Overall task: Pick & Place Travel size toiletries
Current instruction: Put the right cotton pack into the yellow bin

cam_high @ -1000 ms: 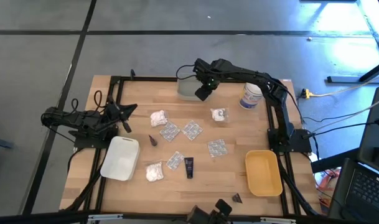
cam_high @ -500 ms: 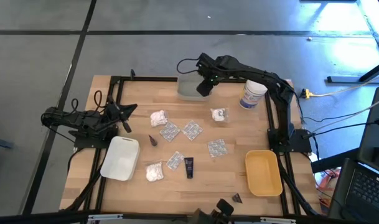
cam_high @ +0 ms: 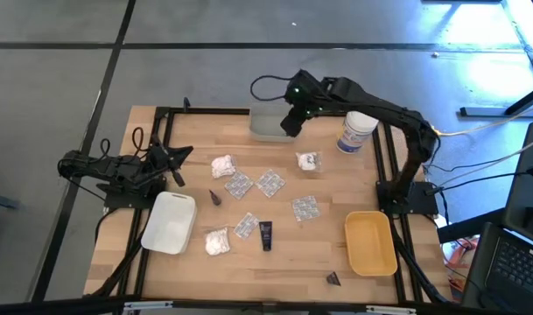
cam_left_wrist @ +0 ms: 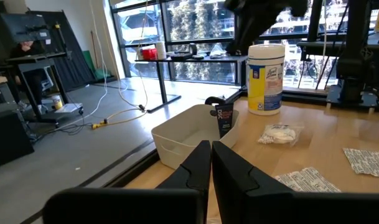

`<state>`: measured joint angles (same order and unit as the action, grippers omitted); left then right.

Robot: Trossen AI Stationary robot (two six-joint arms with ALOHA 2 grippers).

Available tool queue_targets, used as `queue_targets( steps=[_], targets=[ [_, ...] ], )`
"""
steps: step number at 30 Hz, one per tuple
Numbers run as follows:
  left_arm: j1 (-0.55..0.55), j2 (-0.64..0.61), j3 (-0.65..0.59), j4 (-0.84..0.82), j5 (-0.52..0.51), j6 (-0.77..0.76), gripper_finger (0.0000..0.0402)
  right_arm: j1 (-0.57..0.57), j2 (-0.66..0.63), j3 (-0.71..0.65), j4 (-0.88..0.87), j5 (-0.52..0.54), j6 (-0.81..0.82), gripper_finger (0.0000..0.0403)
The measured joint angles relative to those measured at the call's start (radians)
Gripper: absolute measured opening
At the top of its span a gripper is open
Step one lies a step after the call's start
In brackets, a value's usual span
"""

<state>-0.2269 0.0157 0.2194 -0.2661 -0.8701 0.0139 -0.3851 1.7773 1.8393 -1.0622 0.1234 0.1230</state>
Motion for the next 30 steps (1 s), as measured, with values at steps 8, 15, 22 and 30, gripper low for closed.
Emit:
queue_targets(
  steps=[8, 15, 22, 30],
  targets=[
    [0.000, 0.000, 0.000, 0.000, 0.000, 0.000, 0.0013, 0.149, -0.078, 0.000, 0.015, 0.011, -0.005, 0.0018],
    [0.000, 0.000, 0.000, 0.000, 0.000, 0.000, 0.0010, 0.288, -0.091, 0.000, 0.014, 0.113, -0.003, 0.0011],
    [0.000, 0.000, 0.000, 0.000, 0.000, 0.000, 0.0012, 0.459, -0.100, -0.004, 0.015, 0.212, 0.016, 0.0029],
    [0.000, 0.000, 0.000, 0.000, 0.000, 0.000, 0.0013, 0.613, -0.239, -0.184, 0.175, 0.255, 0.020, 0.0014]
  ],
)
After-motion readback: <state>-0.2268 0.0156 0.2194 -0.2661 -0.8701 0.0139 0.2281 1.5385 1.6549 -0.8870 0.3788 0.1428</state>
